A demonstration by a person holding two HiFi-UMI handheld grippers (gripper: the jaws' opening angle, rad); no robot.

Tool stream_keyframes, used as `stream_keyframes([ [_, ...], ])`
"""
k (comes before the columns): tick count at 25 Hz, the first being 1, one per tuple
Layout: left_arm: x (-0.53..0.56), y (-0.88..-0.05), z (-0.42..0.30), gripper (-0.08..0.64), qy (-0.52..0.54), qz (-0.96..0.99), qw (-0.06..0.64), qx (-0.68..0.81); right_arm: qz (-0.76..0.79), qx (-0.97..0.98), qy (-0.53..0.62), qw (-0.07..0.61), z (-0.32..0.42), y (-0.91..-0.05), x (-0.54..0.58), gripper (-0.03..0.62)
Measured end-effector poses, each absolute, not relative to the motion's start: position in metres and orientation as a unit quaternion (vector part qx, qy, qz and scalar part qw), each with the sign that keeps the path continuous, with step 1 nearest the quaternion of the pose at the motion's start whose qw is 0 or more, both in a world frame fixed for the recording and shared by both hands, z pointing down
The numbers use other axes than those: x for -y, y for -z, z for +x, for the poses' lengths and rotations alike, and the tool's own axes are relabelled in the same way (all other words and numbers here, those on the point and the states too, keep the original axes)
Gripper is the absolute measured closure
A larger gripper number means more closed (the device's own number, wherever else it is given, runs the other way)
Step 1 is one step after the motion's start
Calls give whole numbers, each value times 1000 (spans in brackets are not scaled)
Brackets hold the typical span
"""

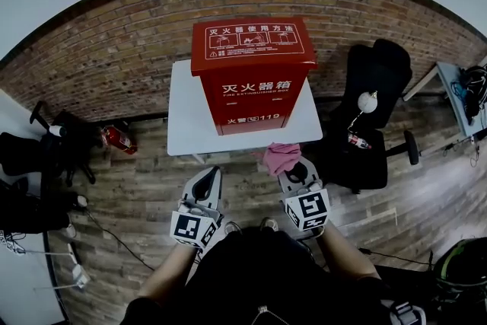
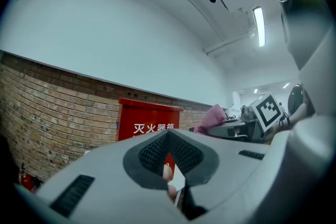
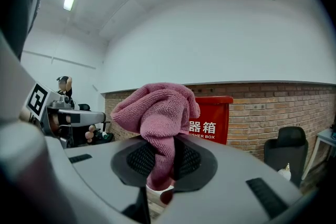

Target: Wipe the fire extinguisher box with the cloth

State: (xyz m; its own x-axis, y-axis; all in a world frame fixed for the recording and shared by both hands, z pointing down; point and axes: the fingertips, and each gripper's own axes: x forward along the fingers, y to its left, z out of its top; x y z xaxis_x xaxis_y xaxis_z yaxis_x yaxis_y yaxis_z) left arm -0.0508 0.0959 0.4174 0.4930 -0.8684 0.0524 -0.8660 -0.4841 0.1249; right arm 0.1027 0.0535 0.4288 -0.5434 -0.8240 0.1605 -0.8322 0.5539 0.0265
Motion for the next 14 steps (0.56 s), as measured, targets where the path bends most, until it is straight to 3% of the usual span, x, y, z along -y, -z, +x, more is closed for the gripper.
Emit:
stream_keyframes([
  [14,-100,-405,-43,538,18,858,55,510,451,888,-25,83,99,-417,-62,517],
])
